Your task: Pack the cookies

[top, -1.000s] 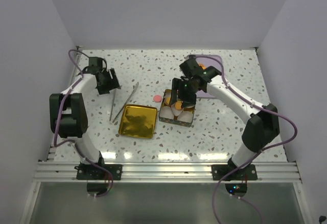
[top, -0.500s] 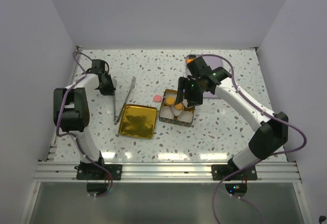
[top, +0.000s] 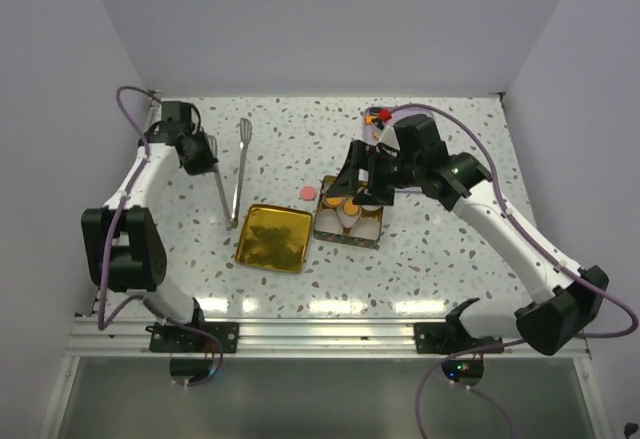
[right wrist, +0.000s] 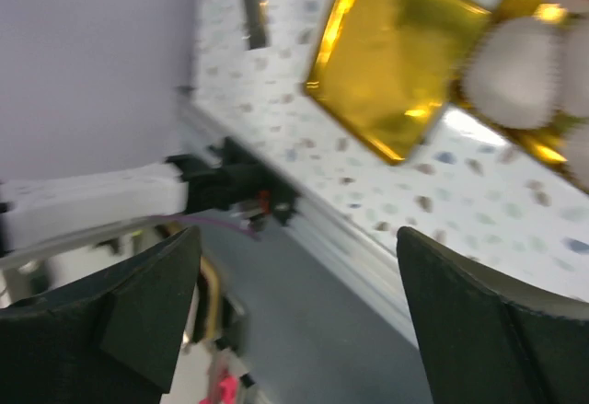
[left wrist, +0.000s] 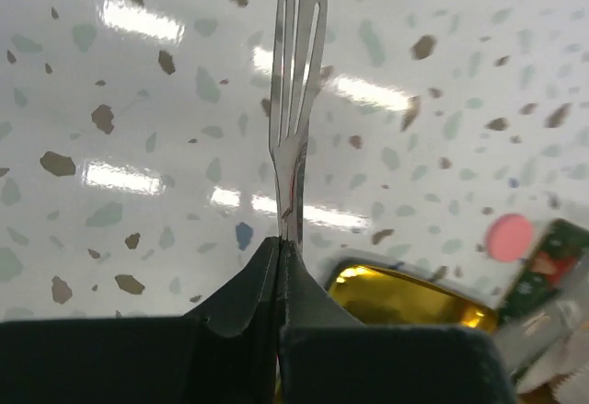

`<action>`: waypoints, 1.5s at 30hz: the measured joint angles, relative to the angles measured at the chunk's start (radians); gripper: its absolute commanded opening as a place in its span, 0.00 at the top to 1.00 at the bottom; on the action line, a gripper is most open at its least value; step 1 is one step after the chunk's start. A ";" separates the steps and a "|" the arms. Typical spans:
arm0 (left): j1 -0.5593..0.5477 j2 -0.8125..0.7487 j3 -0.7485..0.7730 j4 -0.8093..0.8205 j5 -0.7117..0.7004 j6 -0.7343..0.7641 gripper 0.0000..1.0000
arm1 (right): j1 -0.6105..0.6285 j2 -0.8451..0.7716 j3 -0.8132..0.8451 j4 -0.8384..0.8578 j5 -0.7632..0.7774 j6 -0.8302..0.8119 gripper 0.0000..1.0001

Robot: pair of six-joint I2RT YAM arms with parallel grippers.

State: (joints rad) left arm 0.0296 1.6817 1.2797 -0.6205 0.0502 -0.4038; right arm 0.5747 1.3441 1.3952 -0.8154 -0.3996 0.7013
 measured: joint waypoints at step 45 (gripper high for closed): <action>-0.006 -0.539 0.042 0.241 0.586 -0.620 1.00 | 0.201 0.352 0.129 1.069 -0.520 0.444 0.06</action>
State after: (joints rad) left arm 0.0231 1.1431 1.3220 -0.3794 0.6361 -1.0241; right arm 0.7761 1.6958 1.5238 0.2535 -0.9195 1.1454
